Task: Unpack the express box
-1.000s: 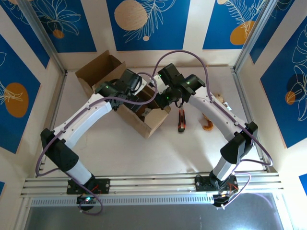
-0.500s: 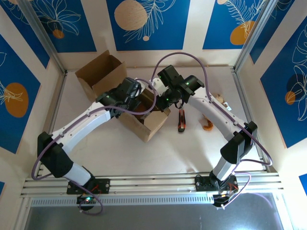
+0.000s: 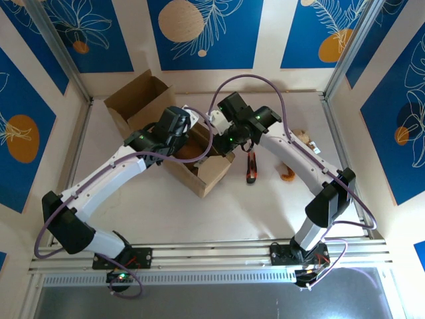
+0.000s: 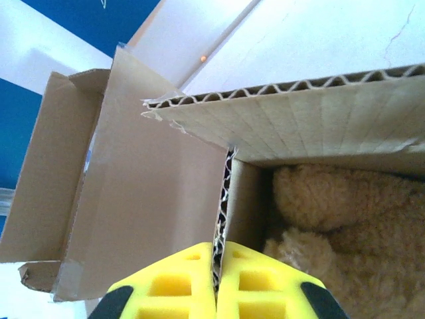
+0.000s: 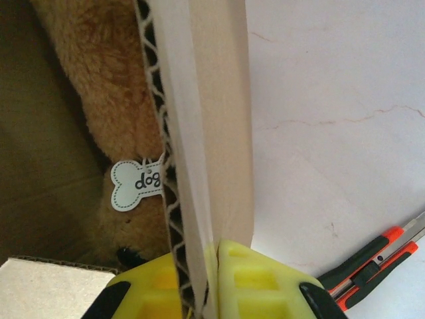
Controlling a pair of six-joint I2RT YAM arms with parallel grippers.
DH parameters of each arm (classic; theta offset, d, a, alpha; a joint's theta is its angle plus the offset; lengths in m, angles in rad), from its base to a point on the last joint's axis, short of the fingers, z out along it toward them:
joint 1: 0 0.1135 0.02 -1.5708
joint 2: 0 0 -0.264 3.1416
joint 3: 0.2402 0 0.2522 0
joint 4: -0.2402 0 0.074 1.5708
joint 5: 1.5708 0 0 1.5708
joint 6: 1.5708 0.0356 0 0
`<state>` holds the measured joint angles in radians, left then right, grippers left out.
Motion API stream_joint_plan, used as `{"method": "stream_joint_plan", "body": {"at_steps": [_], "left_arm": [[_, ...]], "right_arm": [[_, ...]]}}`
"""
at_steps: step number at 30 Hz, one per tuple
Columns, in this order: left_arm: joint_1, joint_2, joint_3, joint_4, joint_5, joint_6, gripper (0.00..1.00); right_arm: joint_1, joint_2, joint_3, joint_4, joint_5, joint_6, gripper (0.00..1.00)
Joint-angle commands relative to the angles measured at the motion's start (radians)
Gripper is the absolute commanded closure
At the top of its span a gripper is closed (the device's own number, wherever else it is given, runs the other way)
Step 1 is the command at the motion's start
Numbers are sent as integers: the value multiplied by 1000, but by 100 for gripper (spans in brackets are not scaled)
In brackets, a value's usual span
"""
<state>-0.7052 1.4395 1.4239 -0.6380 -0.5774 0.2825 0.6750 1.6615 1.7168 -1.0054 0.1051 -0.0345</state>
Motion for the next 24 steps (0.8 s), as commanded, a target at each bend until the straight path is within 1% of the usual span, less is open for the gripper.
{"method": "stream_joint_plan", "body": {"at_steps": [1, 8, 9, 10, 11, 12, 15, 16, 17, 19, 21, 23, 24], "left_arm": [[8, -20, 53, -57, -8, -3, 100], [7, -7, 53, -86, 32, -8, 100], [8, -5, 53, -91, 36, -12, 100], [8, -4, 56, -94, 41, -15, 100], [8, -4, 61, -103, 49, -19, 100], [10, -4, 69, -113, 60, -25, 100], [9, -3, 104, -157, 97, -42, 100], [10, -1, 115, -171, 111, -47, 100], [10, 0, 127, -189, 128, -55, 100], [11, 3, 144, -212, 159, -65, 100], [12, 1, 151, -221, 186, -80, 100], [13, -4, 157, -224, 208, -94, 100], [12, -6, 163, -230, 218, -102, 100]], "right_arm": [[-4, -70, -25, 41, -2, 3, 100], [-11, -90, -65, 77, 7, 22, 100], [-10, -93, -66, 77, 14, 26, 95], [-11, -100, -68, 77, 21, 29, 89], [-9, -113, -73, 78, 30, 32, 80], [-8, -132, -82, 88, 38, 33, 69], [-2, -224, -133, 133, 53, 31, 43], [-1, -261, -152, 151, 56, 27, 37], [4, -304, -179, 174, 58, 23, 34], [19, -388, -236, 220, 63, 2, 32], [61, -472, -310, 276, 65, -37, 33], [129, -540, -383, 336, 97, -71, 39], [169, -562, -413, 364, 125, -82, 46]]}}
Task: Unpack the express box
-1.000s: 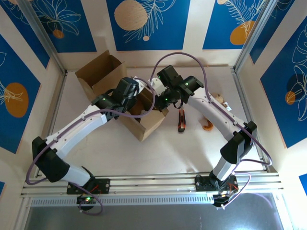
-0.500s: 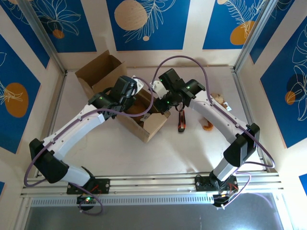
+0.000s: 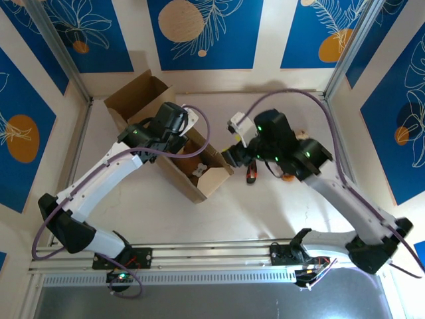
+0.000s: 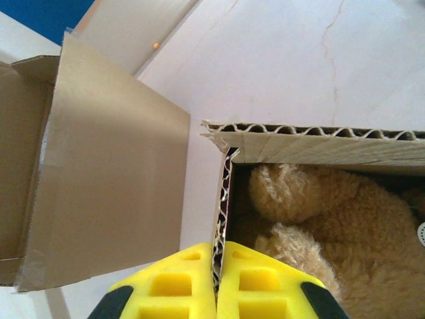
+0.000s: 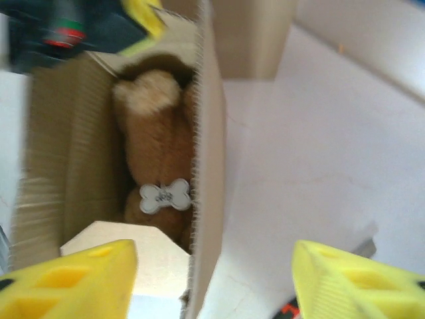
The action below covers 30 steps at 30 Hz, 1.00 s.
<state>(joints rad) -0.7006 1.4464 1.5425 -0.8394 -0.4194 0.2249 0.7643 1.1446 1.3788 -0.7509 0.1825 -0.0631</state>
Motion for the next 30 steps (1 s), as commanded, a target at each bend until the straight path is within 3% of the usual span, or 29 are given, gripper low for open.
{"method": "stream_joint_plan", "body": {"at_steps": [1, 4, 5, 17, 30], "left_arm": [[9, -14, 52, -36, 71, -52, 100], [11, -14, 89, -69, 102, -73, 100], [11, -14, 100, -78, 110, -80, 100], [14, -18, 142, -112, 172, -110, 100], [13, -41, 148, -114, 196, -130, 100]], "right_arm": [[114, -53, -93, 127, 78, -55, 54], [231, -33, -117, 158, 204, -39, 93], [262, -17, -127, 175, 238, -28, 100], [292, 168, -247, 461, 343, 51, 100], [250, 349, -219, 492, 362, 113, 100]]}}
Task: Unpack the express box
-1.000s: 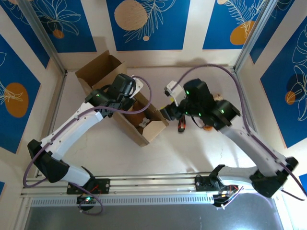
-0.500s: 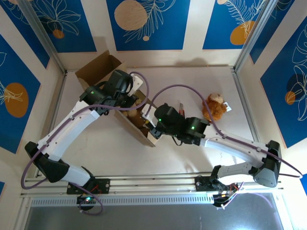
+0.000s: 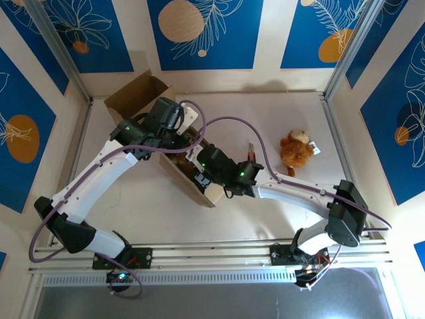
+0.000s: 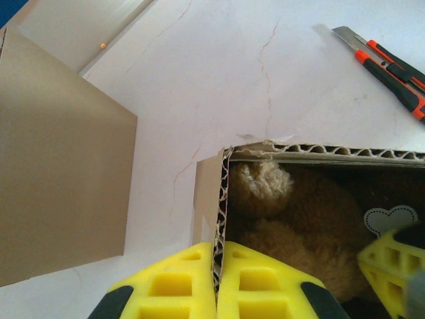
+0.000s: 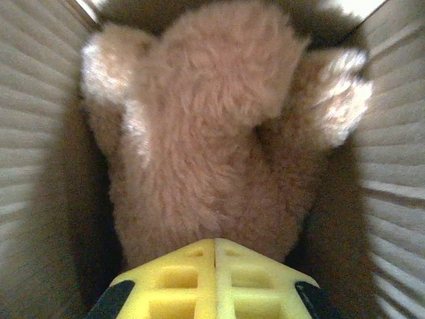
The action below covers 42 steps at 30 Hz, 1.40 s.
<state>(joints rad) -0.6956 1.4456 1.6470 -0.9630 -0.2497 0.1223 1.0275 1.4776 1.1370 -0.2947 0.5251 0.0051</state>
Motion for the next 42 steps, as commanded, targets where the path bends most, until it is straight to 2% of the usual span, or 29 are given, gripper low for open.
{"method": "stream_joint_plan", "body": {"at_steps": [1, 5, 9, 14, 16, 21, 24, 25, 27, 29, 30, 36, 42], "left_arm": [[9, -43, 43, 10, 31, -29, 100], [9, -51, 46, 16, 51, -39, 100], [9, -53, 44, 23, 74, -48, 100], [10, -53, 33, 38, 100, -58, 100], [9, -50, 33, 42, 108, -61, 100], [8, -44, 27, 47, 121, -66, 100], [10, -42, 23, 49, 125, -67, 100], [9, -43, 22, 51, 126, -67, 100], [10, -45, 14, 50, 124, -68, 100], [10, -44, 9, 50, 115, -69, 100], [10, -44, 5, 47, 107, -69, 100], [46, -24, -41, 37, -12, -138, 100], [124, -21, -87, 66, -26, -236, 100]], "right_arm": [[-18, 27, 24, 34, 15, 58, 100], [-32, 72, 80, -44, -1, 121, 100], [-29, 95, 139, -113, -43, 183, 71], [-44, 129, 162, -87, -98, 240, 24], [-49, 173, 184, -86, -115, 254, 20], [-59, 282, 232, -63, -161, 271, 21], [-64, 337, 255, -63, -154, 278, 27], [-66, 349, 260, -64, -149, 282, 34], [-68, 354, 258, -60, -143, 285, 52], [-65, 336, 246, -52, -130, 284, 87], [-62, 320, 241, -47, -120, 282, 100], [-14, 107, 136, 43, -65, 214, 100], [20, -160, -31, 177, -32, 182, 100]]}}
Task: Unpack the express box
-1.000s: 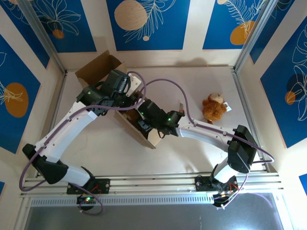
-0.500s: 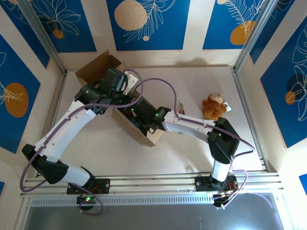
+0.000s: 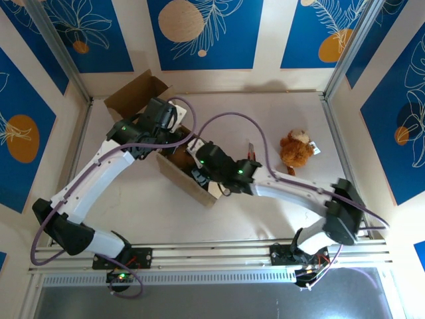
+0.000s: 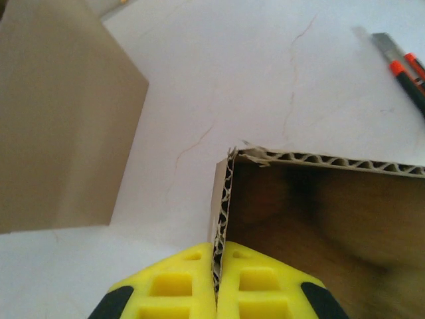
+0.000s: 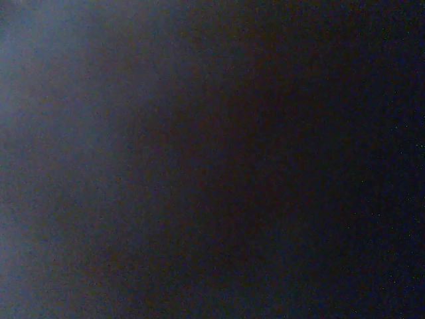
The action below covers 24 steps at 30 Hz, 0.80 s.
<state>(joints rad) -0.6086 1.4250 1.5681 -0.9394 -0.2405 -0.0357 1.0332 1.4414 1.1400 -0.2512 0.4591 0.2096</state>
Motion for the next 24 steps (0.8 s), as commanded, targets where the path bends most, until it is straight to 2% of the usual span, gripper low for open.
{"method": "stream_joint_plan", "body": {"at_steps": [1, 5, 9, 12, 14, 18, 24], "left_arm": [[47, 3, -8, 42, -42, -91, 100], [75, 18, -10, 21, -70, -145, 100], [88, 26, -31, -8, -99, -202, 100], [97, 23, -62, -29, -131, -243, 100], [102, 17, -83, -32, -143, -262, 100], [114, 17, -107, -34, -166, -285, 100], [135, 31, -131, -25, -179, -308, 100]], "right_arm": [[21, -167, -64, 162, 43, -27, 100], [40, -325, -152, 276, 96, -35, 100], [39, -429, -162, 376, 171, -64, 100], [-22, -446, -59, 302, 221, -47, 100], [-129, -427, 58, 165, 189, 19, 100], [-393, -364, 238, -75, 42, 136, 100], [-761, -141, 474, -343, -176, 112, 100]]}}
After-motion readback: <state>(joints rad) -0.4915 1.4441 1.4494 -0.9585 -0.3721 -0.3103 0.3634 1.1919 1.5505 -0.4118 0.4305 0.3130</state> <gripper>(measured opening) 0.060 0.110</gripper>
